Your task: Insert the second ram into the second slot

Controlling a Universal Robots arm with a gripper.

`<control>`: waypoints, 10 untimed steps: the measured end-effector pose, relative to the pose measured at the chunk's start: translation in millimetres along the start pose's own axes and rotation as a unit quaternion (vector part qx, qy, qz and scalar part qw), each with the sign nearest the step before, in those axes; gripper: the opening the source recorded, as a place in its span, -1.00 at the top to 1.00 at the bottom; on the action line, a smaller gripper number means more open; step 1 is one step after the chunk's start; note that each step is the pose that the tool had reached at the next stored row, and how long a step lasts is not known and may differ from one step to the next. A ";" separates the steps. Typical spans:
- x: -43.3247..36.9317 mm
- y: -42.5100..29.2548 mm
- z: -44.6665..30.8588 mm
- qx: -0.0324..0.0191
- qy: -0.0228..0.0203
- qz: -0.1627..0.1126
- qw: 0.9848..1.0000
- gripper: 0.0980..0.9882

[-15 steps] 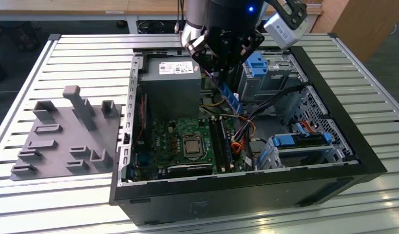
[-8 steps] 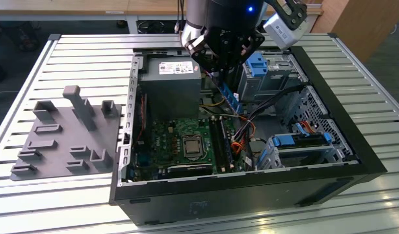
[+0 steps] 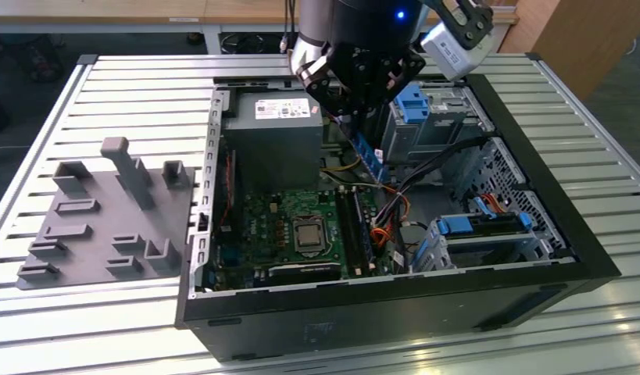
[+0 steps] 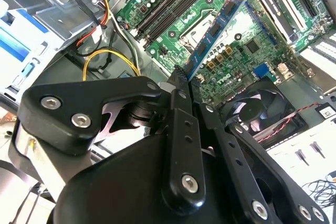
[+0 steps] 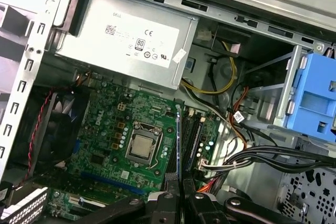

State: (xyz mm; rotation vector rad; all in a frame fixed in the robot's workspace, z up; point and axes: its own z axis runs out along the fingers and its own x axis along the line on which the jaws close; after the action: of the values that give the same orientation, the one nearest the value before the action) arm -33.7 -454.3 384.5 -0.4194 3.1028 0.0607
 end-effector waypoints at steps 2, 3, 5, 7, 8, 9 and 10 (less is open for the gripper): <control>0.0 0.0 0.0 0.000 0.000 0.004 1.000 0.91; 0.0 0.0 0.1 0.000 0.000 0.007 1.000 0.91; 0.0 0.0 0.2 0.000 0.000 0.013 1.000 0.91; 0.0 0.0 0.2 0.000 -0.001 0.020 1.000 0.91; 0.0 0.0 0.3 0.000 -0.001 0.023 1.000 0.91; 0.0 0.0 0.3 0.000 -0.001 0.027 1.000 0.91; 0.0 0.0 0.4 0.001 -0.001 0.032 0.999 0.91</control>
State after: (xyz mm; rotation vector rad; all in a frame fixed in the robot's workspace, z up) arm -33.7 -454.3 384.0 -0.3188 3.1134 0.0600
